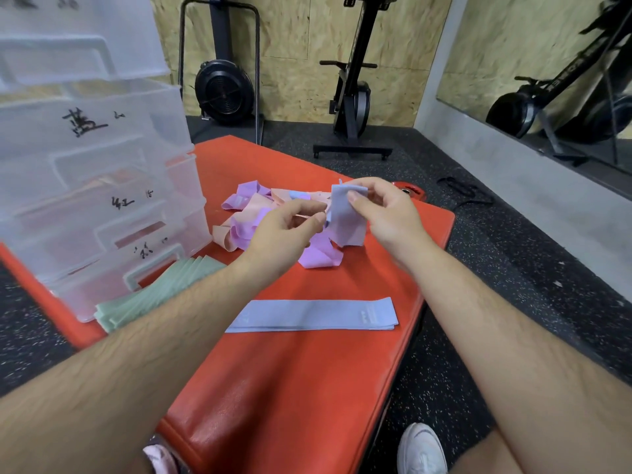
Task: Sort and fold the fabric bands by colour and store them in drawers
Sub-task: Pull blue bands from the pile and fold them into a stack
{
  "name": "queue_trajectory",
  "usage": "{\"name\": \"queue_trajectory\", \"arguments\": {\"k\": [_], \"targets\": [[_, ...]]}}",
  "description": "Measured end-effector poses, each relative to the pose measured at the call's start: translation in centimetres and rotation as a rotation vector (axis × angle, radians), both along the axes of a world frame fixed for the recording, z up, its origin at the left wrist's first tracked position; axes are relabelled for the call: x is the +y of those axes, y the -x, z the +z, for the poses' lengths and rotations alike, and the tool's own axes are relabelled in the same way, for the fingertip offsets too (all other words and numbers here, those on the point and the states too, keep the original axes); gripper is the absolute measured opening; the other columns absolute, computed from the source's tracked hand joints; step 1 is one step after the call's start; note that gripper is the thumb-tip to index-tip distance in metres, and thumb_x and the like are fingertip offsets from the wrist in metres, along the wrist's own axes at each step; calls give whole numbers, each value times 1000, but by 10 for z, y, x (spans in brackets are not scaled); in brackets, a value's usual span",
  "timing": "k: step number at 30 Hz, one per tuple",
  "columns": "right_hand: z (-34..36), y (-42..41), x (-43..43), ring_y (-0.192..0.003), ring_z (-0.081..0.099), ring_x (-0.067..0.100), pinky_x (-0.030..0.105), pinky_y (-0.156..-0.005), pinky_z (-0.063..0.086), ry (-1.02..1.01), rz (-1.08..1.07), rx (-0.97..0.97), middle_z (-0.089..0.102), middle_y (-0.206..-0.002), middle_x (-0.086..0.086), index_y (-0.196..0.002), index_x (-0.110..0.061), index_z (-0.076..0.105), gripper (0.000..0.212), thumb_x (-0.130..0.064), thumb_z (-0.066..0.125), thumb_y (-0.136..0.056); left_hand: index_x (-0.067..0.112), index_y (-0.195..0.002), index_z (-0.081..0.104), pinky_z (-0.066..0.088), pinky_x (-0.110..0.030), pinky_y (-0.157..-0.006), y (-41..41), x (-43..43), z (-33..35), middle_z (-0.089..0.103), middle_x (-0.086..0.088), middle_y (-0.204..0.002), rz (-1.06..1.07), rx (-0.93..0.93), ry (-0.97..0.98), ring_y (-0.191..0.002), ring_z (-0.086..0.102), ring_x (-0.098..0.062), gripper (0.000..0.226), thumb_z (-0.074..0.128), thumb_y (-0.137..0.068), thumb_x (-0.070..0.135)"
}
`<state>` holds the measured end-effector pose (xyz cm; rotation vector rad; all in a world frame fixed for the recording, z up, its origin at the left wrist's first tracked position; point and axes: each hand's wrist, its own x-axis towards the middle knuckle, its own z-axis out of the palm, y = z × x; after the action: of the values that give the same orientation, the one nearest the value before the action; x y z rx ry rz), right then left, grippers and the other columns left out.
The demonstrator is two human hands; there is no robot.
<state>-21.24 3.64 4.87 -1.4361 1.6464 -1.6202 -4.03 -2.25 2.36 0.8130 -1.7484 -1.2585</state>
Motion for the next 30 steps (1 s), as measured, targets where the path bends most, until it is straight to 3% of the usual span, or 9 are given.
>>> {"name": "queue_trajectory", "arguments": {"k": [4, 9, 13, 15, 18, 21, 25, 27, 30], "targets": [[6, -4, 0, -87, 66, 11, 26, -81, 53, -37, 123, 9, 71, -102, 6, -105, -21, 65, 20, -4, 66, -94, 25, -123, 58, 56, -31, -70, 1, 2, 13, 67, 1, -110, 51, 116, 58, -83, 64, -13, 35, 71, -90, 24], [-2, -10, -4, -86, 68, 14, 28, -79, 53, -115, 146, 7, 73, -102, 15, -116, -12, 57, 23, -10, 66, -96, 12, -104, 69, 50, -25, -60, 1, 0, 14, 71, -4, -85, 76, 40, 92, -71, 61, -9, 13, 67, -93, 18], [-19, -8, -8, -91, 72, 13, 31, -81, 56, -220, 196, 39, 75, -100, 4, -108, -22, 59, 20, -13, 70, -94, 4, -98, 65, 51, -24, -55, -2, -1, 11, 65, -8, -79, 135, 34, 71, -62, 59, -11, 9, 65, -93, 11], [-23, -8, -10, -74, 62, 1, 23, -71, 48, -232, 187, 176, 68, -85, -5, -102, -19, 64, 8, -14, 65, -97, 7, -100, 64, 51, -25, -56, -6, -3, 11, 64, -7, -81, 127, 15, 84, -63, 58, -13, 11, 67, -92, 14], [-20, -12, -13, -77, 52, 4, 21, -73, 41, -223, 192, 267, 61, -88, -4, -108, -13, 67, 14, -22, 59, -100, 15, -106, 65, 49, -21, -61, -10, -5, 11, 65, -1, -85, 71, -99, 150, -68, 59, -10, 19, 71, -90, 23], [-17, -16, -14, -64, 41, 5, 23, -64, 36, -213, 182, 342, 48, -71, -10, -85, -18, 58, 14, -21, 60, -99, 10, -97, 66, 44, -15, -60, -12, -6, 11, 68, -4, -85, 90, -183, 201, -62, 56, -3, 15, 70, -90, 23], [-19, -14, -10, -74, 56, 18, 36, -73, 47, -255, 222, 328, 64, -83, 6, -96, -11, 62, 22, -31, 69, -89, 5, -93, 65, 42, -11, -56, -15, -3, 13, 68, -9, -88, 116, -149, 202, -59, 53, 0, 11, 67, -91, 16], [-20, -8, -10, -68, 49, 12, 33, -67, 41, -299, 213, 395, 56, -75, 0, -90, -6, 61, 21, -24, 72, -90, 4, -92, 65, 47, -17, -58, -16, -3, 14, 69, -12, -88, 129, -125, 203, -63, 56, -4, 10, 67, -91, 13], [-24, 3, -8, -56, 45, -1, 18, -56, 33, -359, 175, 476, 50, -65, -12, -73, -22, 55, 25, -19, 72, -91, 4, -90, 64, 54, -38, -68, -21, -6, 16, 68, -14, -85, 145, -77, 163, -65, 60, -16, 11, 67, -91, 15]]}}
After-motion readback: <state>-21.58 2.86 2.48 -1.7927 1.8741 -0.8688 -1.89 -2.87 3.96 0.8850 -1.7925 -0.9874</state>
